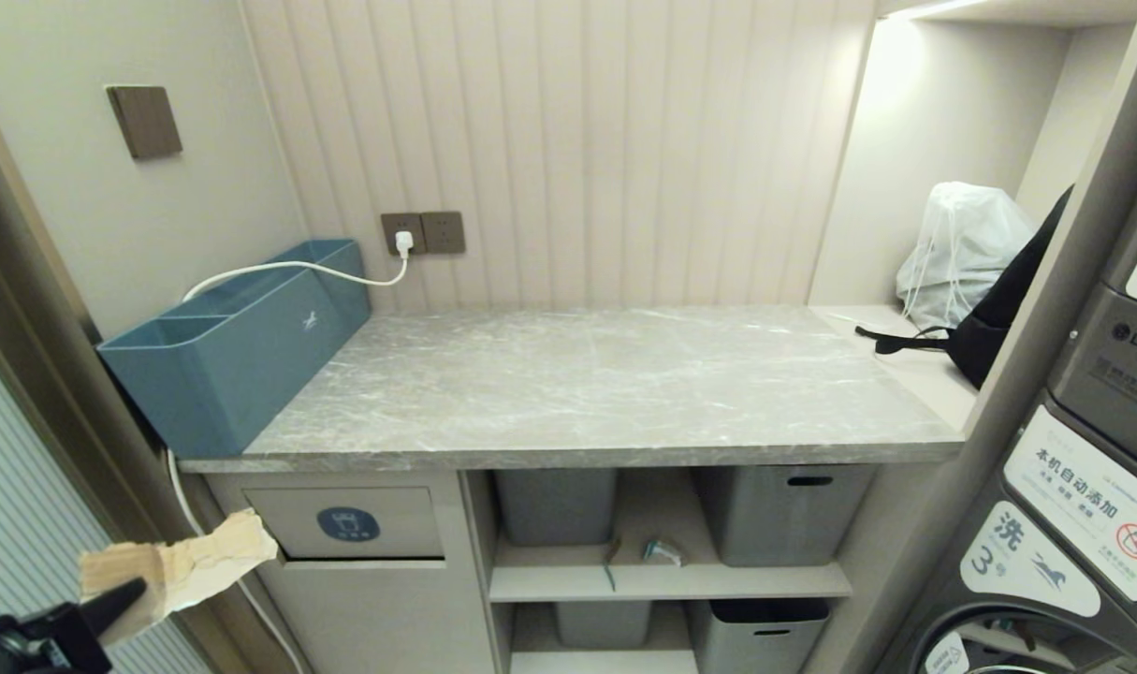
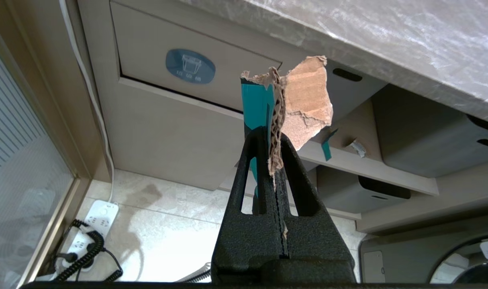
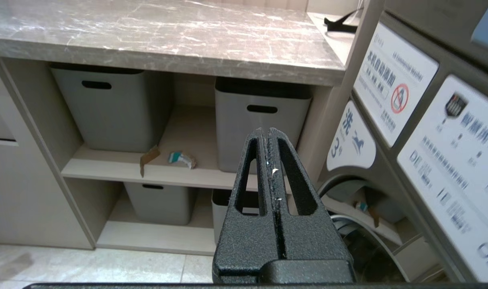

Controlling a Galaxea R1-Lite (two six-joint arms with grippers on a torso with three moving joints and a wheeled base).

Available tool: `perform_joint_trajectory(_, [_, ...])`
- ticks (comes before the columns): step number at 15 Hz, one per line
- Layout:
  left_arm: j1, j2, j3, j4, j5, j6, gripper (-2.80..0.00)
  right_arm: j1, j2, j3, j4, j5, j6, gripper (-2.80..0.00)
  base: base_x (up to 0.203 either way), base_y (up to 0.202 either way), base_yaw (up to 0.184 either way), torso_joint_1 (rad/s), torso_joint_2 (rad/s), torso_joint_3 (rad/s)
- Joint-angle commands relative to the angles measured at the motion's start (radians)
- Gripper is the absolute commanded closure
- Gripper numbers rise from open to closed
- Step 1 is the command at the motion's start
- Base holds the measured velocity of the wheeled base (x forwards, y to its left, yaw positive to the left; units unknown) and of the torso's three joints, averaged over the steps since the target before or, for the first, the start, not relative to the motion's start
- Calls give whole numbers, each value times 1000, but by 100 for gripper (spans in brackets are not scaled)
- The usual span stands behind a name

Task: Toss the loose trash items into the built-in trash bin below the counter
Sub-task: Put the garbage in the trash can

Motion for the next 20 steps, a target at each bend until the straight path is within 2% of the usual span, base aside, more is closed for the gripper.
perform_joint_trajectory(1, [0, 10, -3, -4, -2, -2, 0, 0, 2, 0, 1, 0, 0, 0, 0, 0, 0, -203, 437, 222])
perform_joint_trajectory(4, [0, 17, -12, -4, -16, -7, 0, 0, 2, 0, 1, 0, -2, 0, 0, 0, 0, -241, 530, 285])
perform_joint_trajectory(5, [0, 23, -12, -5, -57, -30, 0, 0, 2, 0, 2, 0, -2, 0, 0, 0, 0, -243, 548, 295])
perform_joint_trajectory(6, [0, 25, -12, -8, -100, -79, 0, 0, 2, 0, 2, 1, -2, 0, 0, 0, 0, -246, 542, 291])
perform_joint_trajectory(7, [0, 19, -15, -10, -142, -182, 0, 0, 2, 0, 2, 2, -3, 0, 0, 0, 0, -256, 549, 295])
perform_joint_trajectory(8, [0, 14, -25, -11, -163, -323, 0, 0, 2, 0, 2, 2, -3, 0, 0, 0, 0, -238, 544, 301])
perform_joint_trajectory(11, [1, 15, -81, -13, -174, -733, 0, 0, 2, 0, 2, 5, -12, 0, 0, 0, 0, -235, 527, 286])
perform_joint_trajectory(12, [1, 23, -87, -12, -157, -821, 0, 0, 2, 0, 2, 5, -12, 0, 0, 0, 0, -225, 519, 290])
perform_joint_trajectory(15, [1, 82, -107, -13, -75, -1045, 0, 0, 2, 0, 1, 4, -12, 0, 0, 0, 0, -213, 503, 285])
perform_joint_trajectory(16, [0, 107, -122, -14, -55, -1094, 0, 0, 2, 0, 1, 4, -12, 0, 0, 0, 0, -217, 477, 276])
perform_joint_trajectory(17, [0, 138, -132, -15, -37, -1121, 0, 0, 2, 0, 1, 5, -14, 0, 0, 0, 0, -203, 487, 279])
perform_joint_trajectory(20, [0, 204, -151, -31, -22, -1139, 0, 0, 2, 0, 1, 5, -12, 0, 0, 0, 0, -192, 482, 284])
